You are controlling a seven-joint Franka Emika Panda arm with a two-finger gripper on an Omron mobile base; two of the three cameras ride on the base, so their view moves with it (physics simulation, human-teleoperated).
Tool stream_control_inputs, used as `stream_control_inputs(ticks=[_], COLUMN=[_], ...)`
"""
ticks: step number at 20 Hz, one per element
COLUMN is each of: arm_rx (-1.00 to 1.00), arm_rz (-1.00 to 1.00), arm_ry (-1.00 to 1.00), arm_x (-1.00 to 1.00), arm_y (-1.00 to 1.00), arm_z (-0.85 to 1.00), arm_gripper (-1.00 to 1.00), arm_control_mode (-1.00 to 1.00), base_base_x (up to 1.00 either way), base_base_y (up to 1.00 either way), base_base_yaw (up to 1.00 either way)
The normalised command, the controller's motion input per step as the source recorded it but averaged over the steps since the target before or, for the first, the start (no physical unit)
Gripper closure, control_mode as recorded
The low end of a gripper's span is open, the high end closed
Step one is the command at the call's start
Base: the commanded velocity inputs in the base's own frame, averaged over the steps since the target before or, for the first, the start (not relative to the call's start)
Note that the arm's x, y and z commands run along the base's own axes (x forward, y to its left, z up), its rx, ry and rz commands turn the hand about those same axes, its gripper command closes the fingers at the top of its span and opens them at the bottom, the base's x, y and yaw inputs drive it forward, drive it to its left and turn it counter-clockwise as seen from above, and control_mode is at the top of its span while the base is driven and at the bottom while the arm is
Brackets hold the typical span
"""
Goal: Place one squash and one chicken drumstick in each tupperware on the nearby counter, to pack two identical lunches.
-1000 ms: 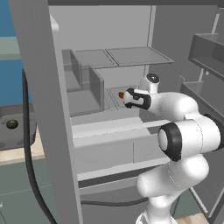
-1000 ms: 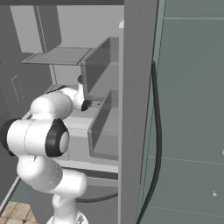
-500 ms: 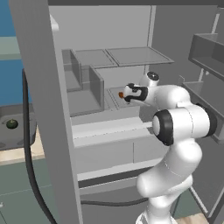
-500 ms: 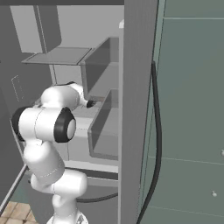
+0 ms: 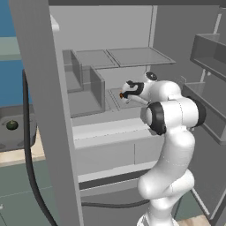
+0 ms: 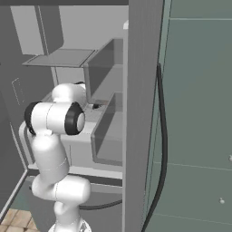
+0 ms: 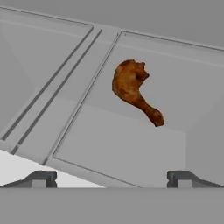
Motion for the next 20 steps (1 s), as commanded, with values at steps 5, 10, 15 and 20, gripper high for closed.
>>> stream_control_inputs(ticks=[5, 10, 15, 20], arm_rx=[0.00, 0.00, 0.00, 0.00], arm_rz=[0.06, 0.07, 0.09, 0.09], arm_ry=[0.00, 0.00, 0.01, 0.00], arm_x=[0.50, 0.59, 0.53, 0.53], arm_y=[-0.03, 0.00, 0.00, 0.00], arm_z=[-0.10, -0.22, -0.28, -0.28], arm_gripper=[-1.00, -1.00, -1.00, -1.00], arm_control_mode=[-1.00, -1.00, -1.00, -1.00], base_base_x=[0.00, 0.00, 0.00, 0.00], base_base_y=[0.00, 0.00, 0.00, 0.00], base_base_yaw=[0.00, 0.00, 0.00, 0.00])
